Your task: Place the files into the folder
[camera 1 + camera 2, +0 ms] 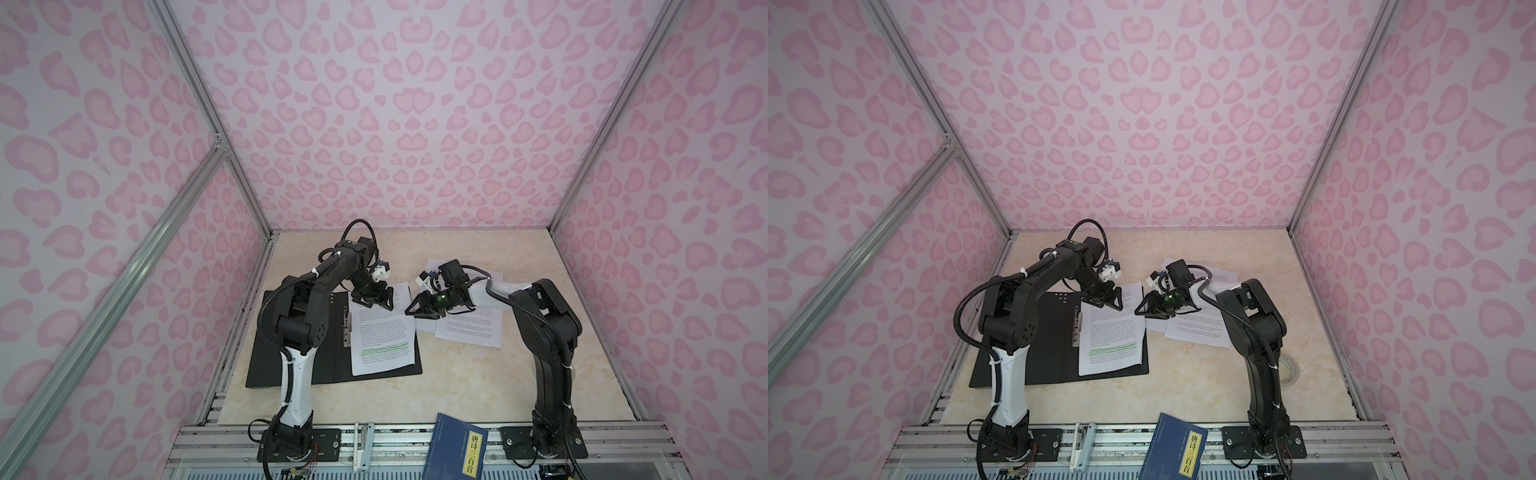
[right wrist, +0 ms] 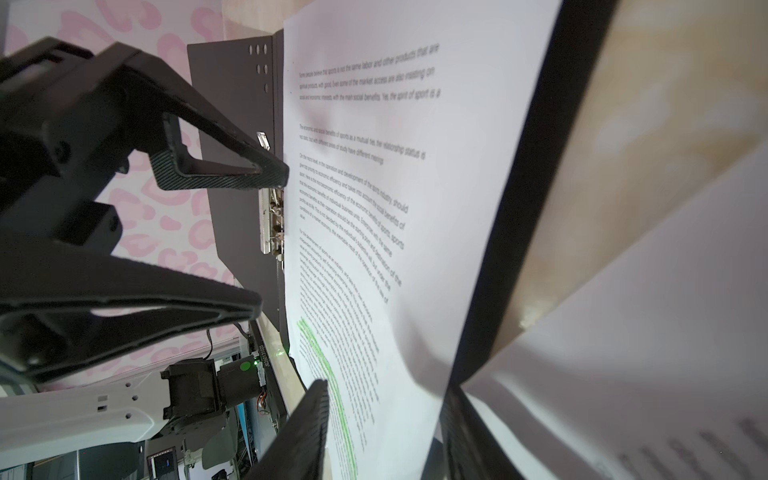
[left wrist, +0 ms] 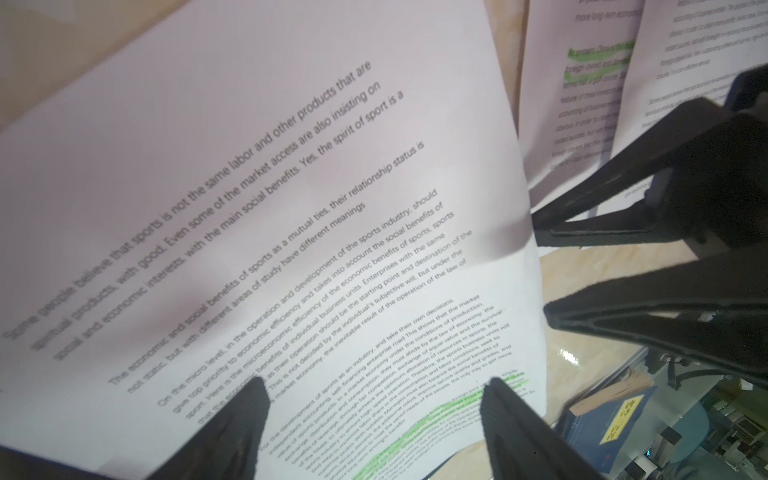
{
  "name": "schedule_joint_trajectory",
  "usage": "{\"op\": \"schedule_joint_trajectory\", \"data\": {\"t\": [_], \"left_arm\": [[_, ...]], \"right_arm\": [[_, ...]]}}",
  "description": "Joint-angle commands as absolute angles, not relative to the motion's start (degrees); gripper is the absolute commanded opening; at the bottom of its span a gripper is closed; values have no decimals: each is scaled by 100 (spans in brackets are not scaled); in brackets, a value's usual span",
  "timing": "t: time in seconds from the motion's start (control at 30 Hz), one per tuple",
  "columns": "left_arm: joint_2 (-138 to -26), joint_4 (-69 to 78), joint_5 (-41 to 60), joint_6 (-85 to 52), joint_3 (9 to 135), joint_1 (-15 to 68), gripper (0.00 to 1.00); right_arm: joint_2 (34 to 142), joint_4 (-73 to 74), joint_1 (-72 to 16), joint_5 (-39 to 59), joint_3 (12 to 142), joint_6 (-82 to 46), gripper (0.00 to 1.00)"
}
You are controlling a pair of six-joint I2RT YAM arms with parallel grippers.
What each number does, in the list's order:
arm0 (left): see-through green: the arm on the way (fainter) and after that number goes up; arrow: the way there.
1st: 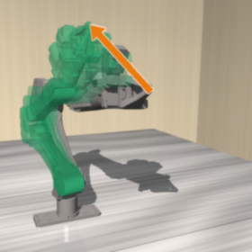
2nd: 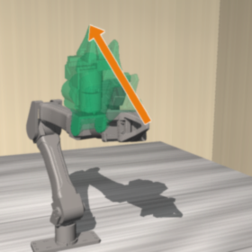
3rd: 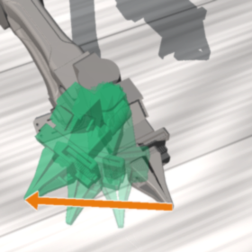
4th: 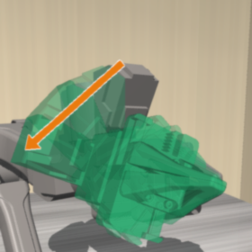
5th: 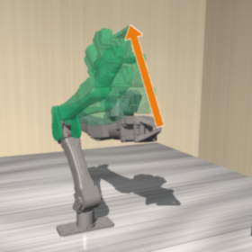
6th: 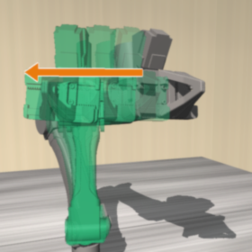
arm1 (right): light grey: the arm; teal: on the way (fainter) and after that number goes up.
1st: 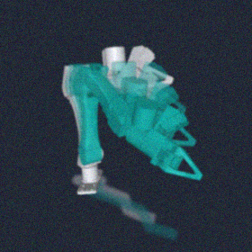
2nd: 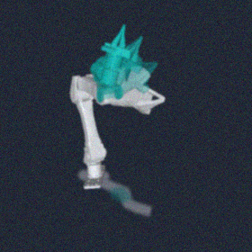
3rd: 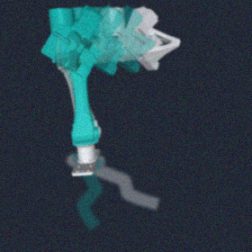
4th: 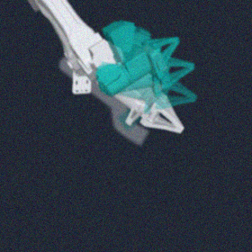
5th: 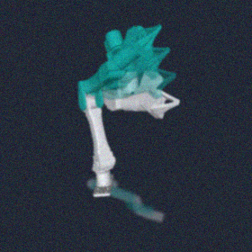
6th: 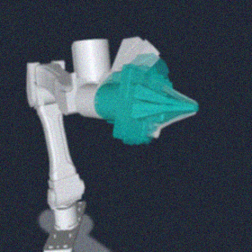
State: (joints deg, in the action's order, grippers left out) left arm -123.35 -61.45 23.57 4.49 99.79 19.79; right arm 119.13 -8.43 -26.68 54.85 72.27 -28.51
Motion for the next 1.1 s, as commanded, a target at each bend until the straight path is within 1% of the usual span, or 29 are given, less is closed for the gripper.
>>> {"op": "schedule_joint_trajectory", "data": {"t": [0.0,0.37,0.73,0.83,0.93,1.0,1.07], "left_arm": [[-12380,-6225,2355,439,10046,1977,84],[-12447,-6249,2284,391,10103,1975,84],[-12427,-6275,2258,386,10138,1977,84],[-12403,-6275,2254,387,10132,1973,84],[-12362,-6267,2257,387,10110,1975,84],[-12334,-6267,2259,387,10098,1977,84],[-12317,-6267,2267,393,10090,1977,84]], "right_arm": [[11953,-818,-2672,5759,7250,-2863,46],[11847,-525,-2599,6135,6968,-2970,45],[12041,117,-2512,6489,6993,-3453,39],[12051,-72,-2456,6515,7106,-3385,34],[12003,-1394,-2426,5874,7435,-2564,39],[11885,-1734,-2438,5608,7442,-2329,39],[11739,-1761,-2444,5490,7323,-2322,40]]}}
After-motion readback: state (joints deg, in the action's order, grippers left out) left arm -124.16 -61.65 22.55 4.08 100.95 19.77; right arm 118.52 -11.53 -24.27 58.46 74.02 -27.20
